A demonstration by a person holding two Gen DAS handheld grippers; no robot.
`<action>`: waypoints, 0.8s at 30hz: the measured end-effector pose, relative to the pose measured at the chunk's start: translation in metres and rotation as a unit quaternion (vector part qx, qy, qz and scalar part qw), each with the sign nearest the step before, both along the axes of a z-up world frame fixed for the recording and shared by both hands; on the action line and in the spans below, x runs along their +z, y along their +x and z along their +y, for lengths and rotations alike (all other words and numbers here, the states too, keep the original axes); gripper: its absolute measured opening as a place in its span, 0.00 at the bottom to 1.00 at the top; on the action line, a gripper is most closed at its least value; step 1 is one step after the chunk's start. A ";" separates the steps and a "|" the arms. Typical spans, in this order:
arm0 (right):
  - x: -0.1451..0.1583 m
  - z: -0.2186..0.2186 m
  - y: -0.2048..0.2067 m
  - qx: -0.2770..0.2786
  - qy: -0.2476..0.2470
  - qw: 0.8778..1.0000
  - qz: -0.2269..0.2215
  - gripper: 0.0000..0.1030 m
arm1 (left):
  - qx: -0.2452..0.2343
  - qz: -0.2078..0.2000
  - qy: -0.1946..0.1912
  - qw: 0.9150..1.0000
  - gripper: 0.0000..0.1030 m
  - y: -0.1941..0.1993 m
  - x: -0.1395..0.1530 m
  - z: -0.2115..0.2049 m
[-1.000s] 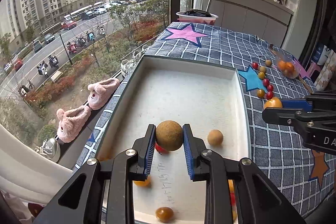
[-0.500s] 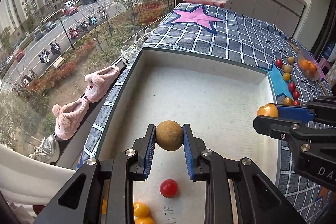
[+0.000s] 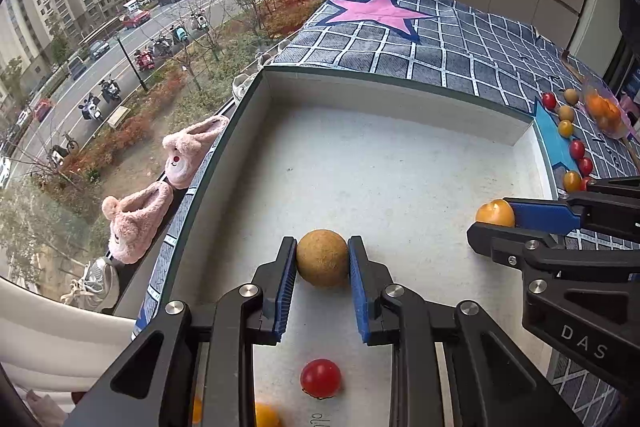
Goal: Organize fruits
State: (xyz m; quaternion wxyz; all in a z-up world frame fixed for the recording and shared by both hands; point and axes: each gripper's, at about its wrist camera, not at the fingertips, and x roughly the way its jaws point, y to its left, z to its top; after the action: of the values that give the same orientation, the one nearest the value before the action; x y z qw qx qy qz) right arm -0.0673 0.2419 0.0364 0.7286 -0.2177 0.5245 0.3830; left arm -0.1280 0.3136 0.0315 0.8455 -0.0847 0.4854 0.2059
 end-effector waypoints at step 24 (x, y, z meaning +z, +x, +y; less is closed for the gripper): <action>0.045 -0.052 -0.017 -0.028 0.033 0.999 -0.003 0.81 | 0.027 -0.045 0.006 0.999 0.95 -0.045 0.033 -0.006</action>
State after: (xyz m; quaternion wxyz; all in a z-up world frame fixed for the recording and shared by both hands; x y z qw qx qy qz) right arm -0.0842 0.1904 0.0809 0.7475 -0.1797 0.5150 0.3791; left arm -0.1735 0.3080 0.0644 0.8613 -0.1021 0.4429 0.2273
